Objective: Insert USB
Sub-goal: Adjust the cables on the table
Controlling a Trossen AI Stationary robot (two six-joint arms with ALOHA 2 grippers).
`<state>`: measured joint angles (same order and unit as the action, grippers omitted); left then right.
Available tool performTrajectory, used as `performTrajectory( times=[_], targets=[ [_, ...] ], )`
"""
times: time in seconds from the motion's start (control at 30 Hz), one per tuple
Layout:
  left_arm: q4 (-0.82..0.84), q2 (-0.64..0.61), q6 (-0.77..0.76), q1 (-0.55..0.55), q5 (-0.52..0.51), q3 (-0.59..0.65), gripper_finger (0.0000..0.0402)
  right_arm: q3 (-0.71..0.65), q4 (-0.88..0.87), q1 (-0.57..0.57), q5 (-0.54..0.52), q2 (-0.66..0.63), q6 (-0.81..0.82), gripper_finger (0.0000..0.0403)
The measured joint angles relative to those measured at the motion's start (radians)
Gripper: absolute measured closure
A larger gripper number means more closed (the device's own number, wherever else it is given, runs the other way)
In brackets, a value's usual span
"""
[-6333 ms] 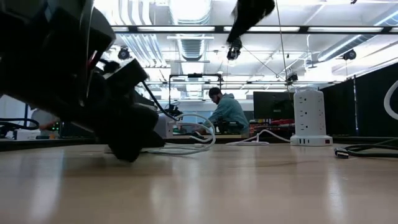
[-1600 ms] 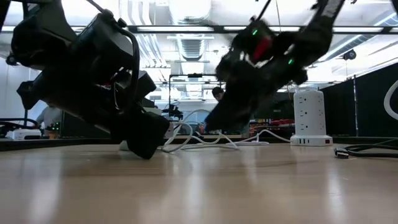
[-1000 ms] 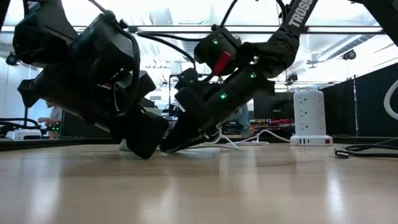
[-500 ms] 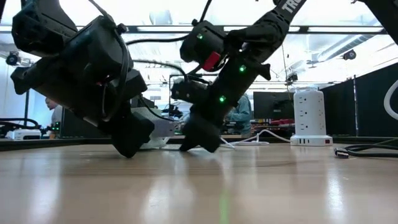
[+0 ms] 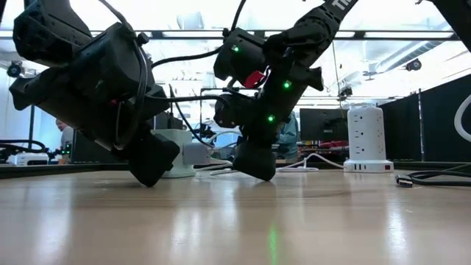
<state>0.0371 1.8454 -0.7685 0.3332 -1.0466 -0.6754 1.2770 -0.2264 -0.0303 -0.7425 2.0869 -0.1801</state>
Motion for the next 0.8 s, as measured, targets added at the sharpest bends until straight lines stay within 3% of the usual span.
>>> performTrajectory(
  times=[0.13,0.37,0.8],
  targets=[
    [0.0,0.0,0.0,0.002,0.0,0.0,0.0377,-0.001,0.0,0.0,0.019,-0.002,0.011,0.0402],
    [0.0,-0.001,-0.005,0.006,0.0,0.0,0.0377,-0.001,0.008,0.007,0.242,-0.003,0.029,0.0389],
    [0.035,-0.026,-0.012,0.039,0.012,0.002,0.0377,0.001,-0.201,0.017,0.313,-0.072,-0.028,0.0205]
  ],
)
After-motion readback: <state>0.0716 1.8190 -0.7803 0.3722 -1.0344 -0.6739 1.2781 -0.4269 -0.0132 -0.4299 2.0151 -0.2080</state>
